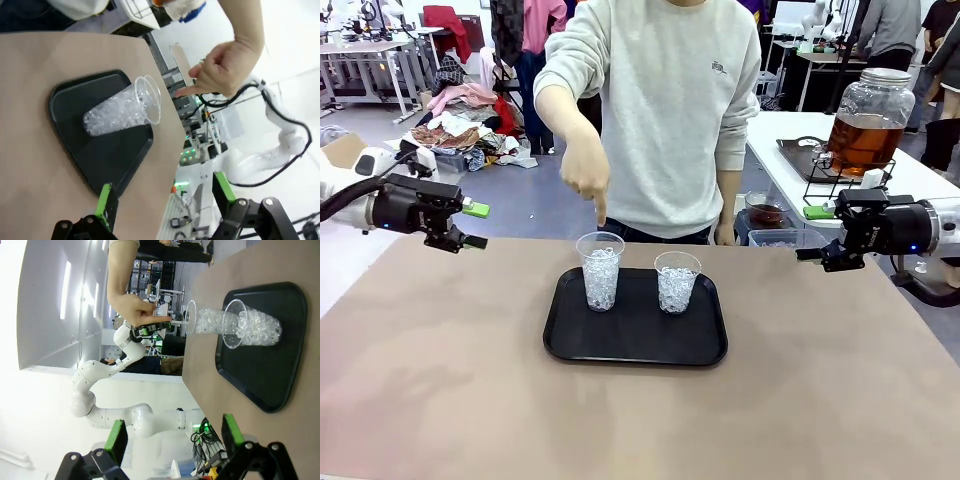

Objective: Pour the drink into the iced cup.
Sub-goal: Pick up the iced cup indicated by the human and present it to them.

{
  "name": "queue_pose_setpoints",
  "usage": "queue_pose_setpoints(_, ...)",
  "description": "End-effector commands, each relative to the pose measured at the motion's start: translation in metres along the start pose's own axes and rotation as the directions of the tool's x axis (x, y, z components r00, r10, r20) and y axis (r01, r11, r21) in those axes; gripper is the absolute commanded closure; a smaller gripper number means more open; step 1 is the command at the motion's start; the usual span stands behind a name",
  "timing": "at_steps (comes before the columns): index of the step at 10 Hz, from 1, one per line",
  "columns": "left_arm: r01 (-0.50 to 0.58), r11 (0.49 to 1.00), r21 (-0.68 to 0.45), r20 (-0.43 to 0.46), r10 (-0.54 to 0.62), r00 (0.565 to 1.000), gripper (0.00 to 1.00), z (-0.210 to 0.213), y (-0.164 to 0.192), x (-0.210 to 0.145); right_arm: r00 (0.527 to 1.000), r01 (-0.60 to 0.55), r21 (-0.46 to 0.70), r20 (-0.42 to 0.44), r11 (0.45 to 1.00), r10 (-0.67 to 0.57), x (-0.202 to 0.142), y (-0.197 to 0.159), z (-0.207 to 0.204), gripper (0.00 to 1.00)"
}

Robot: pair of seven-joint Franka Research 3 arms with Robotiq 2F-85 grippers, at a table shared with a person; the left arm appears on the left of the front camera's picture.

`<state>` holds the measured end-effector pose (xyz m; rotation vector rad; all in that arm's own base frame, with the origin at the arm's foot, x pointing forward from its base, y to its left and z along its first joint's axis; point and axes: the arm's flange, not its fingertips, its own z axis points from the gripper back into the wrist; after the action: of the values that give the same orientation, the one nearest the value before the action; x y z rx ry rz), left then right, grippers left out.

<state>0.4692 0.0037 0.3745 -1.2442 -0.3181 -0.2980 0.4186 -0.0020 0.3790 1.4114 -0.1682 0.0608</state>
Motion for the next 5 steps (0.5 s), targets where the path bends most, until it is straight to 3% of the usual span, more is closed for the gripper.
queue_pose_setpoints(1,0.184,0.983,-0.022,-0.009,-0.184,0.983,0.0,-0.008,0.003,0.002,1.0,0.0,-0.001,0.006,1.0,0.0,-0.001,0.0,0.001,0.0)
queue_pose_setpoints(5,0.487,0.873,0.041,0.0,-0.487,0.873,0.0,-0.036,0.005,0.0,1.0,0.0,-0.001,0.006,1.0,0.0,-0.001,0.0,0.001,0.0)
